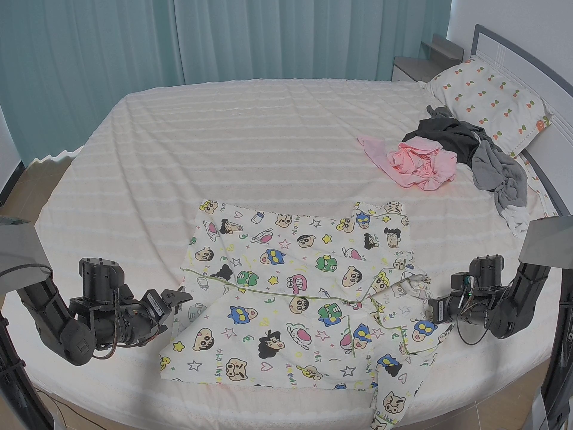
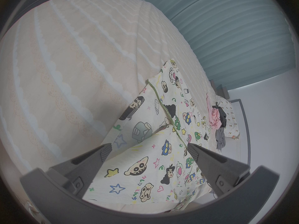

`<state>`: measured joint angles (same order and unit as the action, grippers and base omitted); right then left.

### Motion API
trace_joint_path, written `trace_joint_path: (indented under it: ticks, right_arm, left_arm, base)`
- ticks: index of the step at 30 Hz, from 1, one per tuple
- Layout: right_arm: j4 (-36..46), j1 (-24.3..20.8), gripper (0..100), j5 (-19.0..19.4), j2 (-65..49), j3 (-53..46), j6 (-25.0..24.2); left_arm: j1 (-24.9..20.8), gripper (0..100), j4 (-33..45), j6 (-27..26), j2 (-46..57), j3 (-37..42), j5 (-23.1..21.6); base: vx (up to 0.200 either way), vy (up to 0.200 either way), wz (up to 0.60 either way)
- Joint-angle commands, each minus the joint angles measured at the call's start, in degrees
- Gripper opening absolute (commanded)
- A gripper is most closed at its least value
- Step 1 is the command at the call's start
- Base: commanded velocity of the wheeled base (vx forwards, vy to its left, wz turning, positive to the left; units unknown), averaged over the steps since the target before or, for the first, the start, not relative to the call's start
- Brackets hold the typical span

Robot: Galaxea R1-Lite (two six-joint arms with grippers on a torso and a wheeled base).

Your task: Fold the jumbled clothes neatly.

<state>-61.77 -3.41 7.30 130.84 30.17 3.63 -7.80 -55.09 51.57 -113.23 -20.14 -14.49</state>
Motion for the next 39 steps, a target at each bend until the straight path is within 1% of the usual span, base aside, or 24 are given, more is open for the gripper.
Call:
trace_joint_path:
  ticks: [1, 5, 10, 15, 19, 20, 23, 24, 25, 26, 28, 30, 31, 33, 34, 36, 37, 38, 39]
  right_arm:
    - [0.3, 0.0, 100, -2.6, 2.0, -0.2, 0.1]
    - [0.2, 0.4, 100, -2.6, 0.6, -0.8, 0.1]
    - [0.6, 2.1, 100, -2.5, -6.5, -1.7, 0.1]
    - [0.7, 3.9, 100, -2.3, -10.7, -2.0, 0.1]
    - [0.8, 5.3, 100, -1.5, -12.1, -2.0, 0.1]
    - [0.8, 5.5, 100, -0.7, -13.0, -2.3, 0.1]
    - [1.4, 4.2, 100, 1.0, -14.7, -4.2, -1.1]
    - [1.5, 3.9, 100, 1.2, -14.8, -4.3, -1.3]
    - [2.5, 2.3, 100, 1.5, -15.2, -4.2, -2.5]
    - [2.7, 2.3, 100, 1.5, -15.2, -4.2, -2.7]
    - [3.7, 1.5, 100, 1.7, -16.5, -5.0, -4.5]
    - [3.8, 0.9, 100, 2.6, -19.5, -8.2, -7.2]
    - [3.8, 0.1, 100, 4.3, -21.5, -10.7, -9.2]
    - [3.8, -0.6, 100, 6.1, -23.2, -12.9, -10.7]
    - [3.8, -1.4, 100, 8.4, -24.8, -15.5, -12.2]
    - [3.8, -2.6, 100, 10.5, -24.8, -18.1, -13.7]
    - [3.8, -2.6, 100, 10.5, -24.8, -18.1, -13.7]
    - [3.8, -3.3, 100, 12.2, -24.0, -19.4, -15.3]
    - [3.8, -3.4, 100, 12.9, -23.2, -19.7, -15.8]
  left_arm:
    - [0.0, 100, 0.0, 0.0, 0.0, 0.0, 0.0]
    - [0.0, 100, 0.0, -0.1, 0.0, 0.0, 0.1]
    - [0.1, 100, -0.1, -0.1, 0.0, -0.1, 0.3]
    - [0.2, 100, -1.2, 0.3, 1.0, 0.1, 0.3]
    - [0.2, 100, -1.2, 0.4, 2.7, 0.7, -0.3]
    - [0.1, 100, -1.2, 0.4, 2.8, 1.0, -0.4]
    - [0.0, 100, -1.2, 0.4, 2.9, 1.5, -0.4]
    - [0.0, 100, -1.2, 0.4, 3.0, 1.6, -0.4]
    - [0.0, 100, -1.3, 0.4, 2.9, 1.6, -0.4]
    - [0.0, 100, -1.3, 0.4, 2.9, 1.6, -0.4]
    - [0.0, 100, -1.3, 0.4, 2.9, 1.6, -0.4]
    - [0.0, 100, -1.3, 0.5, 2.7, 1.7, -0.4]
    - [0.0, 100, -1.3, 0.5, 2.5, 1.7, -0.4]
    - [0.0, 100, -1.3, 0.5, 2.4, 1.8, -0.4]
    - [-0.1, 100, -1.2, 0.4, 2.4, 2.2, -0.4]
    - [-0.6, 100, -1.2, 0.3, 2.5, 2.8, -0.2]
    - [-0.6, 100, -1.2, 0.3, 2.5, 2.8, -0.2]
    - [-1.3, 100, -1.2, -0.1, 2.6, 3.3, 0.3]
    - [-1.5, 100, -1.2, -0.2, 2.7, 3.6, 0.5]
  base:
    - [0.0, 0.0, 0.0]
    - [0.0, 0.0, 0.0]
    - [0.0, 0.0, 0.0]
    - [0.0, 0.0, 0.0]
    - [0.0, 0.0, 0.0]
    - [0.0, 0.0, 0.0]
    - [0.0, 0.0, 0.0]
    - [0.0, 0.0, 0.0]
    - [0.0, 0.0, 0.0]
    - [0.0, 0.0, 0.0]
    - [0.0, 0.0, 0.0]
    - [0.0, 0.0, 0.0]
    - [0.0, 0.0, 0.0]
    - [-0.2, 0.0, 0.0]
    - [-0.2, 0.0, 0.0]
    - [-0.2, 0.0, 0.0]
    - [-0.2, 0.0, 0.0]
    - [-0.2, 0.0, 0.0]
    - [-0.2, 0.0, 0.0]
